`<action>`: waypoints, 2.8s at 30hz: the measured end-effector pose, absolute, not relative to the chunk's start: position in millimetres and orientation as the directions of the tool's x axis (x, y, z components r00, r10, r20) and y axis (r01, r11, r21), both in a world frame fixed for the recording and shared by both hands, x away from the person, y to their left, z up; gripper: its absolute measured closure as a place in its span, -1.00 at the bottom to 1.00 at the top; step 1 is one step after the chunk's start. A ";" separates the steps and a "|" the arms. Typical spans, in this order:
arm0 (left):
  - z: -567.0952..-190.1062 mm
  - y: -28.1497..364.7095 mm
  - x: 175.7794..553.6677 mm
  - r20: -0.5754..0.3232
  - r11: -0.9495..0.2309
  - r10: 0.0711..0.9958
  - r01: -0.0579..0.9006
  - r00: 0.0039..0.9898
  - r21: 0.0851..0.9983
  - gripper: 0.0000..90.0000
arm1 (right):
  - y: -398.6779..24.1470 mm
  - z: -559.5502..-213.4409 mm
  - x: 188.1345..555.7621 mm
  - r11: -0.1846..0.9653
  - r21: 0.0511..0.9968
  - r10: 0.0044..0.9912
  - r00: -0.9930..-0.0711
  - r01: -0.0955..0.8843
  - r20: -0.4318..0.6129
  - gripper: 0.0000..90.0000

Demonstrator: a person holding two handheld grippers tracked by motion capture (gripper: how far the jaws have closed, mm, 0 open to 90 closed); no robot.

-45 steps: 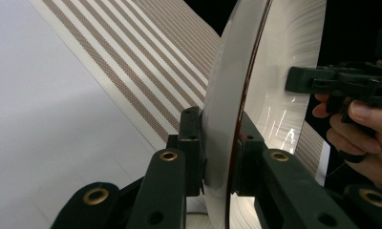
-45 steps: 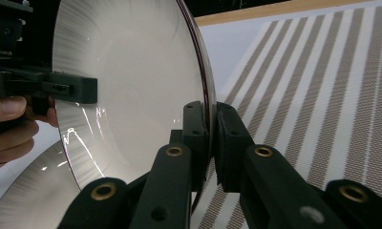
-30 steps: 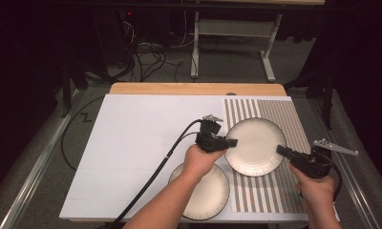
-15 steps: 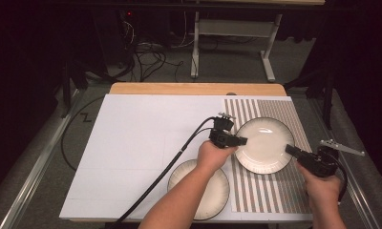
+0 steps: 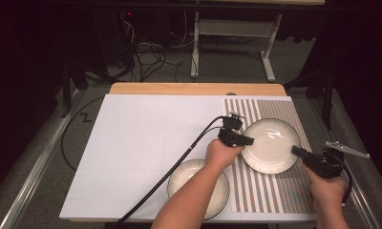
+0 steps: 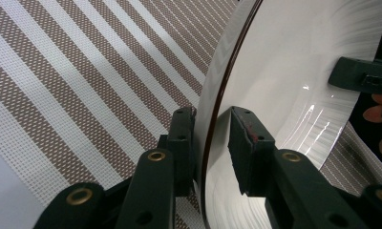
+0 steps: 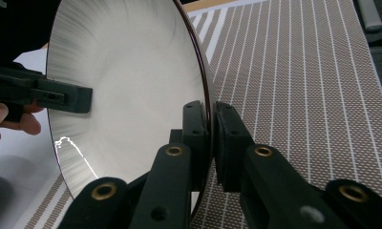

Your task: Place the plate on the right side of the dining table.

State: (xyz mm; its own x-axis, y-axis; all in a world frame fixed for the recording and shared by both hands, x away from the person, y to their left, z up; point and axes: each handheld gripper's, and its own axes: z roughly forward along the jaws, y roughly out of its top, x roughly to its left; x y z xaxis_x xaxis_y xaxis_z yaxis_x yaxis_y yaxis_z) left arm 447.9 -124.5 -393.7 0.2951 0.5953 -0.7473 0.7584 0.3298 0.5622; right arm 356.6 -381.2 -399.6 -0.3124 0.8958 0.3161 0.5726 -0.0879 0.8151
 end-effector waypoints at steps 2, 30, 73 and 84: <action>-395.3 -126.3 448.7 -0.746 0.328 0.601 0.762 0.288 0.558 0.58 | -381.6 -400.6 356.6 -0.088 0.814 0.898 -0.307 0.574 0.314 0.93; -379.7 -62.0 425.7 -0.712 0.379 0.611 0.662 0.346 0.647 -0.05 | -377.3 -404.7 366.4 -0.071 0.815 0.913 -0.292 0.575 0.285 0.90; -392.2 172.7 308.9 -0.628 0.492 0.680 0.399 0.378 0.773 -0.80 | -374.3 -417.2 380.7 -0.106 0.753 0.944 -0.171 0.650 0.281 0.76; -397.6 176.3 311.7 -0.633 0.499 0.680 0.399 0.370 0.769 -0.80 | -376.3 -423.0 380.6 -0.080 0.747 0.964 -0.139 0.660 0.226 0.67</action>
